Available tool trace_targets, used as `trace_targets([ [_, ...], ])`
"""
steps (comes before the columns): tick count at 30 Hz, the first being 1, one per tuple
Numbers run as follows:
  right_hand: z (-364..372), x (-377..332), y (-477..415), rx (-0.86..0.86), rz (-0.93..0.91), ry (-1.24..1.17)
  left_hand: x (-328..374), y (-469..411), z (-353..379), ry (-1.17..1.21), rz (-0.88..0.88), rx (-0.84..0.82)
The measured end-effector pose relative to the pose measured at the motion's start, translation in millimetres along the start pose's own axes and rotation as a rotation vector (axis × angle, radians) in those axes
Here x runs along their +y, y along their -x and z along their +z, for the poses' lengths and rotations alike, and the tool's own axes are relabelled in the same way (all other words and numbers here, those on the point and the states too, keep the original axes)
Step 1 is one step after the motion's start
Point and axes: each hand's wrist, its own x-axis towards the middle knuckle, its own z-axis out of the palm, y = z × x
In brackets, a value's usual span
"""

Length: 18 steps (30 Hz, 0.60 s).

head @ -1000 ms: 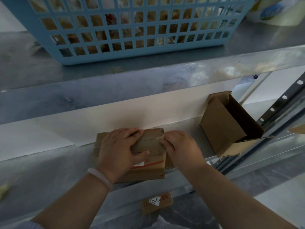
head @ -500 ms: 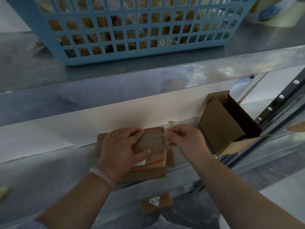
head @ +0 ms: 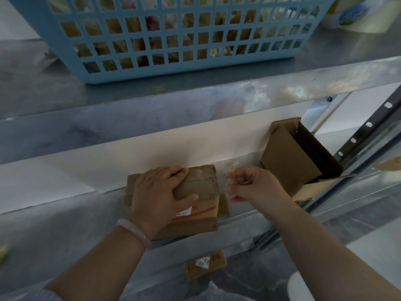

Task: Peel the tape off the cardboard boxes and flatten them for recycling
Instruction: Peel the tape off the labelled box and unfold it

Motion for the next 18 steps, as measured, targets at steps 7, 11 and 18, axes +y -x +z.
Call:
trace_targets([
  [7, -5.0, -14.2, -6.1, 0.022, 0.026, -0.286, 0.3, 1.4, 0.1, 0.009, -0.005, 0.003],
  [11, 20.6, -22.4, -9.5, -0.072, -0.063, -0.147, 1.5, 2.2, -1.4, 0.044, -0.007, 0.028],
  [18, 59.3, -25.0, -28.5, -0.082, -0.379, 0.838, 1.2, 3.5, -3.7, 0.159, -0.045, 0.044],
])
